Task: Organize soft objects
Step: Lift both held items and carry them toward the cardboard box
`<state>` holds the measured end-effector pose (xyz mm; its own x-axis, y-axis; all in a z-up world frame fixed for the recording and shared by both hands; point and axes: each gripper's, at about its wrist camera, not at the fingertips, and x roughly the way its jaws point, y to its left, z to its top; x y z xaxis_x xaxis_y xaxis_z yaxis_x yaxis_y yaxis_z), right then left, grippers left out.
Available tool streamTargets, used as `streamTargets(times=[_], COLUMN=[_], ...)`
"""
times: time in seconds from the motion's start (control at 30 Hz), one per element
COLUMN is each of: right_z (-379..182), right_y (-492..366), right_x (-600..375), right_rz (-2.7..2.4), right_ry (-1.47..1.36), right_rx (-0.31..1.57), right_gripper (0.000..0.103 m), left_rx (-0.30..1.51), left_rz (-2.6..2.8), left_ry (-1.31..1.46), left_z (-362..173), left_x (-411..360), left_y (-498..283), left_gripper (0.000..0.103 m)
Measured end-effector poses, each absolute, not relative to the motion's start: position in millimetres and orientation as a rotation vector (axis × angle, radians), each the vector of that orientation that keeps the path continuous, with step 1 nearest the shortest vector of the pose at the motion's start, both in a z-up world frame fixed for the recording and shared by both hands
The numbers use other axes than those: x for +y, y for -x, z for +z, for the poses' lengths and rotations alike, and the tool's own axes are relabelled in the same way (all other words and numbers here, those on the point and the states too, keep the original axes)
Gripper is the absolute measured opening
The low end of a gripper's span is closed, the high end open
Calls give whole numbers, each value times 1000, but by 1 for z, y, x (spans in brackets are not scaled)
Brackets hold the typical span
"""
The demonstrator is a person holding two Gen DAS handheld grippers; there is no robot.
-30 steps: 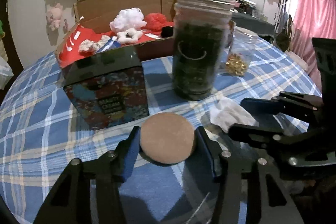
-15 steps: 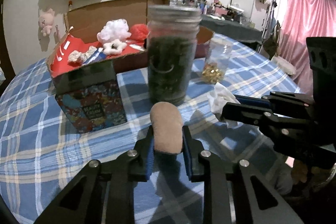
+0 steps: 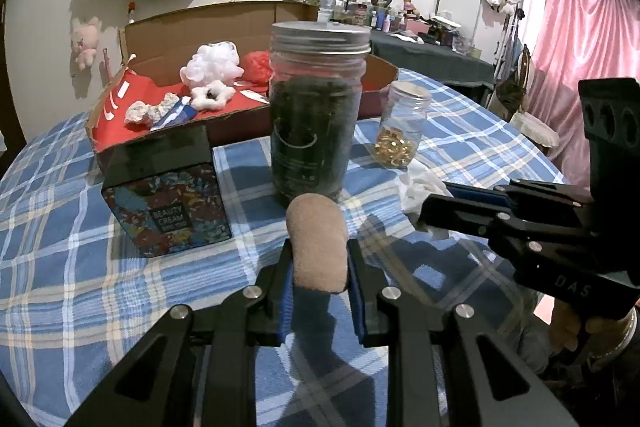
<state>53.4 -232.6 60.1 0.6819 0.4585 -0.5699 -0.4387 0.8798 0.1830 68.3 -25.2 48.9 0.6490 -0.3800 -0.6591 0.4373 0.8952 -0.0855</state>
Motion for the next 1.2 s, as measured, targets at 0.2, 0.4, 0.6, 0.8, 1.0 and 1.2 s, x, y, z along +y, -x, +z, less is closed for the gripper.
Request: streamTargets(times=[0.2, 0.4, 0.6, 0.8, 1.0, 1.2], right_z=[59, 59, 60, 60, 59, 56], right_y=[-54, -54, -56, -58, -63, -67], right_x=[-235, -237, -241, -249, -267, -286], right_rz=[499, 492, 476, 447, 401, 355], right_ry=[-37, -38, -47, -44, -59, -72], right_rx=[653, 654, 656, 670, 683, 709], right_gripper=[13, 14, 14, 14, 14, 14], left_rx=[730, 731, 735, 741, 753, 765], left_rz=[-465, -464, -453, -432, -385, -336], left_ry=[-79, -79, -64, -57, -36, -23], left_z=[48, 48, 50, 51, 51, 50], left_x=[-25, -24, -20, -9, 12, 34], left_y=[-68, -68, -70, -72, -73, -74], left_gripper=[24, 24, 24, 24, 24, 24])
